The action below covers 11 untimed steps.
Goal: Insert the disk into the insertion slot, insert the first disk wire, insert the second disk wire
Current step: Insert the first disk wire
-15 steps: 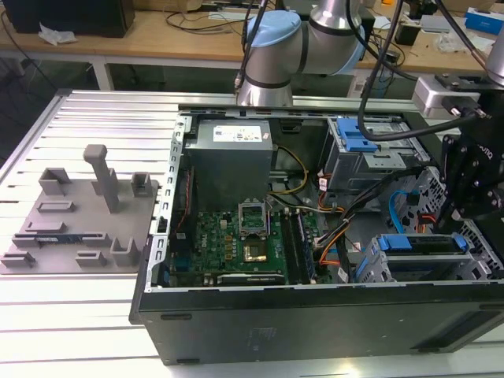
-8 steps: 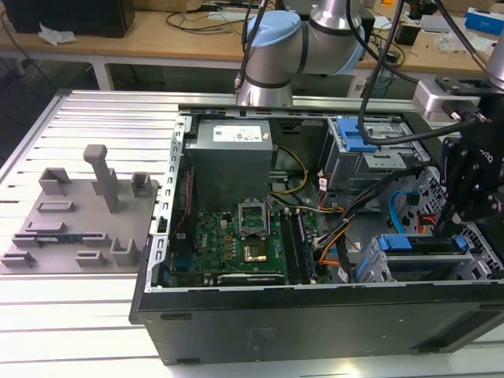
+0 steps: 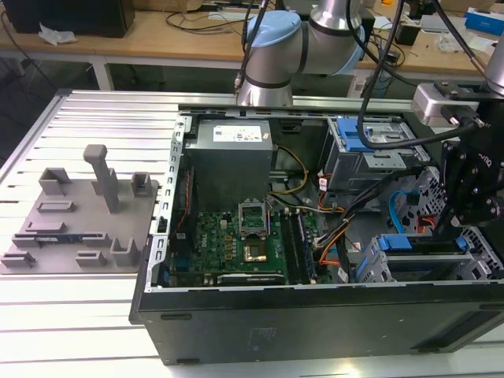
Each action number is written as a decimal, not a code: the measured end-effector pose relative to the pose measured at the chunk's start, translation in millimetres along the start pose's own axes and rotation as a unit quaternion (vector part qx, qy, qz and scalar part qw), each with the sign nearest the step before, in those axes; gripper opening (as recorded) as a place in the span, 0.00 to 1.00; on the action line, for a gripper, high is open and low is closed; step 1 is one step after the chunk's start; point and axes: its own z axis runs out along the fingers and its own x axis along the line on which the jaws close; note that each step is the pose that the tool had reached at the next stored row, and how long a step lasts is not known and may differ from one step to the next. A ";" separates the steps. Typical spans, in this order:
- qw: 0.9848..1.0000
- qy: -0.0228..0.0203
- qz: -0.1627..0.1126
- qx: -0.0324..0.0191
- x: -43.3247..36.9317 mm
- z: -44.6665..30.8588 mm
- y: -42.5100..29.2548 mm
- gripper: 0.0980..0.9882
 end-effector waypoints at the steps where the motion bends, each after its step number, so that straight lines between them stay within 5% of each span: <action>1: 1.000 0.000 0.000 0.000 0.0 0.4 0.0 0.07; 11: 1.000 0.000 0.000 0.000 -0.4 4.3 0.3 0.07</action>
